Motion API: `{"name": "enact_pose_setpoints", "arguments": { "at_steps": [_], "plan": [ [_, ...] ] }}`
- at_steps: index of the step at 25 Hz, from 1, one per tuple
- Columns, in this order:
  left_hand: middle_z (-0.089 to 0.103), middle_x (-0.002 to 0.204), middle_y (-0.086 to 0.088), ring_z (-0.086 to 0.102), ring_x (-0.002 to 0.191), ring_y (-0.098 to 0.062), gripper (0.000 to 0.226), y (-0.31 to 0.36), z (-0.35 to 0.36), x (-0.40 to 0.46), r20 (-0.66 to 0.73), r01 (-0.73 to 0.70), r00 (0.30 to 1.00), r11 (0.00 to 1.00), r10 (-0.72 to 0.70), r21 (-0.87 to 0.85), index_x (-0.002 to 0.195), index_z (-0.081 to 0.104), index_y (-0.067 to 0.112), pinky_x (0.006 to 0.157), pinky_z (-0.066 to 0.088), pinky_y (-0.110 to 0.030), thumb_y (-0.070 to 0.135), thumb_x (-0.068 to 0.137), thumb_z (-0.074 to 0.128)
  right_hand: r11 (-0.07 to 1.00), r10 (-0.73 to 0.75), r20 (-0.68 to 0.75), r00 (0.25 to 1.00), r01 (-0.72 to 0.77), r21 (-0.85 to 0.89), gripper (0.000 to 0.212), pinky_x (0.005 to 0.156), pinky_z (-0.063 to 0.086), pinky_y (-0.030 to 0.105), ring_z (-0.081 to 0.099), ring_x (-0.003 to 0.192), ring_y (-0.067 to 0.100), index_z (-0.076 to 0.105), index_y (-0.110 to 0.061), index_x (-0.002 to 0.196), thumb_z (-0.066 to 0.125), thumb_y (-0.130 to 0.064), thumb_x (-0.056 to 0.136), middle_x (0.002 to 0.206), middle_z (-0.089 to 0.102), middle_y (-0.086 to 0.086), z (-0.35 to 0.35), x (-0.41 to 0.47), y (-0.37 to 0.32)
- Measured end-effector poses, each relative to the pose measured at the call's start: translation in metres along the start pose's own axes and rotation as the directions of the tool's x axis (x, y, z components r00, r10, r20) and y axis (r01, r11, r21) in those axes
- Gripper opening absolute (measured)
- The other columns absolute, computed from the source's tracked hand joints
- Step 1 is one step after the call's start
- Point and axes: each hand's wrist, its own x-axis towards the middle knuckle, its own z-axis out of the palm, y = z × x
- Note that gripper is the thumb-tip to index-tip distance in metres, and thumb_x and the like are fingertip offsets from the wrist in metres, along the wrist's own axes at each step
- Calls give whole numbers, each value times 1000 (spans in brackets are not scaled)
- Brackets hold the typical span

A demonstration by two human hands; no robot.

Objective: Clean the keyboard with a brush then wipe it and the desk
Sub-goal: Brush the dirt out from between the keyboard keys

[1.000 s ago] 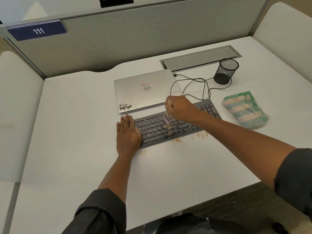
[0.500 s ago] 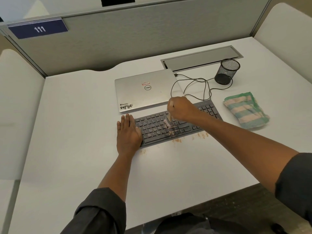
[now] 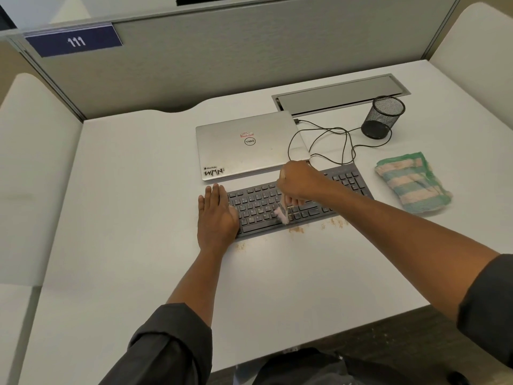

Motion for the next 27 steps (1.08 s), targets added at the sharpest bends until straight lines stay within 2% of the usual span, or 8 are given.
{"name": "enact_pose_setpoints", "arguments": {
  "at_steps": [5, 9, 11, 17, 19, 22, 24, 27],
  "plan": [
    [26, 165, -15, 14, 155, -29, 67, 0, 0, -1, -12, -7, 1000, 1000, 7, 4, 157, 26, 1, 128, 7, -44, 25, 95, 26, 998, -41, -155, 987, 48, 43, 29, 57, 61, 38, 70, 56, 26, 68, -2, 79, 43, -9, 92, 65, 72, 11, -7, 4, -9],
    [25, 165, -15, 13, 156, -29, 71, 0, 0, 0, -11, -12, 1000, 1000, 12, -1, 157, 25, 1, 128, 5, -43, 29, 92, 20, 999, -25, -3, 1000, 25, 46, 35, 46, 54, 26, 66, 48, 21, 69, 2, 74, 43, -10, 95, 60, 71, 11, 1, -2, -6],
    [24, 166, -14, 12, 156, -28, 74, 0, 0, 0, -12, -9, 1000, 1000, 9, 3, 158, 25, 1, 128, 4, -42, 30, 90, 16, 999, -14, 43, 999, 12, 53, 36, 45, 52, 25, 65, 47, 20, 69, 4, 75, 43, -10, 95, 60, 71, 11, -1, -2, -5],
    [24, 166, -14, 12, 156, -28, 73, 1, -2, 0, 1, -8, 1000, 1000, 8, 7, 158, 24, 1, 128, 4, -43, 30, 91, 18, 997, -81, -131, 988, 83, 8, 23, 64, 60, 40, 68, 63, 25, 64, -4, 86, 43, -10, 93, 71, 72, 11, -3, 2, -8],
    [23, 166, -14, 11, 156, -27, 73, 1, -2, 0, 7, -6, 1000, 1000, 6, 8, 158, 23, 1, 128, 3, -43, 30, 91, 18, 997, -65, -138, 988, 59, -47, 22, 62, 58, 41, 67, 66, 29, 64, -4, 84, 45, -10, 90, 72, 69, 12, -6, 3, -3],
    [22, 166, -14, 11, 156, -27, 75, 1, -3, -1, 8, -7, 1000, 1000, 7, 7, 159, 23, 1, 128, 2, -42, 31, 90, 16, 993, 7, -166, 986, -26, -113, 23, 56, 55, 34, 61, 54, 25, 62, -6, 69, 47, -11, 86, 64, 65, 9, -12, 5, -1],
    [23, 166, -14, 11, 156, -27, 76, 1, -3, -1, 3, -8, 1000, 1000, 8, 4, 158, 23, 1, 128, 3, -42, 32, 89, 14, 998, 10, -152, 988, -20, -65, 28, 55, 58, 34, 64, 50, 24, 66, -5, 68, 46, -10, 88, 62, 69, 10, -13, 7, -4],
    [22, 166, -14, 11, 156, -27, 80, 1, -3, -1, 1, -9, 1000, 1000, 9, 6, 158, 23, 1, 128, 3, -43, 34, 87, 8, 999, -1, -90, 996, 4, 39, 31, 55, 59, 32, 71, 59, 27, 69, -1, 78, 44, -9, 95, 66, 73, 12, -11, 6, -6]
  ]
}}
